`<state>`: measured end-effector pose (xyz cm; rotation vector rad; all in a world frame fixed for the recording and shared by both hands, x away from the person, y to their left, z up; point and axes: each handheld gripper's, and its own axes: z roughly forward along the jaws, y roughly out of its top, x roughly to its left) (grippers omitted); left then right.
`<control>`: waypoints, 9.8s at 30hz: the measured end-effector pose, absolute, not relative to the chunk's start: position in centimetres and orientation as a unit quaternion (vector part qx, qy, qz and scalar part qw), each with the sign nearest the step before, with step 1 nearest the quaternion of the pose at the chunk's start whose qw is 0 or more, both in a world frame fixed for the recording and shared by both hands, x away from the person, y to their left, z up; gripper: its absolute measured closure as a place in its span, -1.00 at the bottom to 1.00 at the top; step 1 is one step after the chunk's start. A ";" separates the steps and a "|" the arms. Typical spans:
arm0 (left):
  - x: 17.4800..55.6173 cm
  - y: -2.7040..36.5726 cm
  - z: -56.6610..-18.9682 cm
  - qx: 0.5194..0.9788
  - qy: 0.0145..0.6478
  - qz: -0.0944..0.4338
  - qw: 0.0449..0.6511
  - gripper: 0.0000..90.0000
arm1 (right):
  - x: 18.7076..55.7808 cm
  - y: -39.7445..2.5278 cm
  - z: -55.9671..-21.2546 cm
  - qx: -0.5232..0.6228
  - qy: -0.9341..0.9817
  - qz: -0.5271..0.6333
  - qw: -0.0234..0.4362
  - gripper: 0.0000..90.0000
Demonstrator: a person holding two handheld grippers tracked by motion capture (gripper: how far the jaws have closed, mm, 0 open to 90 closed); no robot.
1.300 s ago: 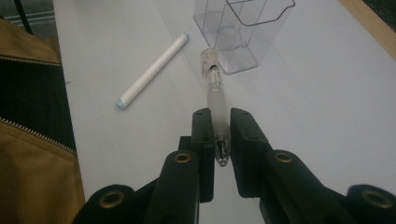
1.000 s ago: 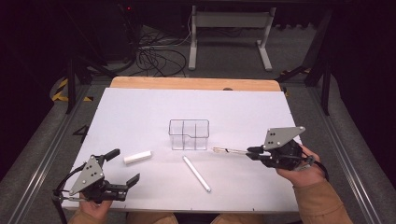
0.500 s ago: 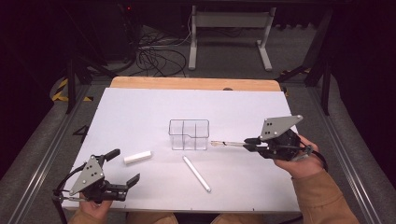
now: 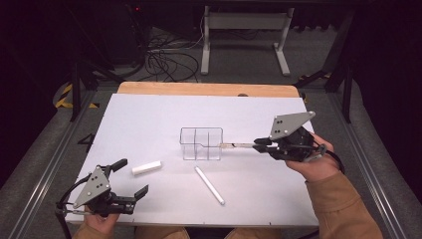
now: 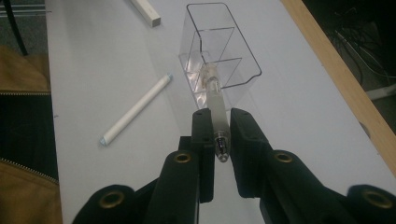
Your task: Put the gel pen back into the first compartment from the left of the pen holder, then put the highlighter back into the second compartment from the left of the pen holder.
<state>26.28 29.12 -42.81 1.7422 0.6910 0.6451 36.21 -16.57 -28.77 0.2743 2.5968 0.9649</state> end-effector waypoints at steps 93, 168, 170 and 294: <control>26.3 29.4 -42.9 0.736 0.289 0.268 0.551 -0.99 | 44.4 -0.9 -29.4 0.074 0.958 0.250 0.123 0.79; 26.4 29.2 -42.9 0.738 0.290 0.268 0.547 -0.99 | 35.5 -12.2 -34.9 0.184 0.844 0.485 0.138 -0.98; 26.4 29.1 -42.9 0.738 0.290 0.268 0.547 -0.99 | 35.4 -12.2 -35.2 0.186 0.845 0.483 0.134 -0.98; 26.3 29.3 -42.9 0.737 0.288 0.269 0.549 -0.99 | 34.2 -1.9 -46.1 0.356 0.871 0.304 0.151 0.57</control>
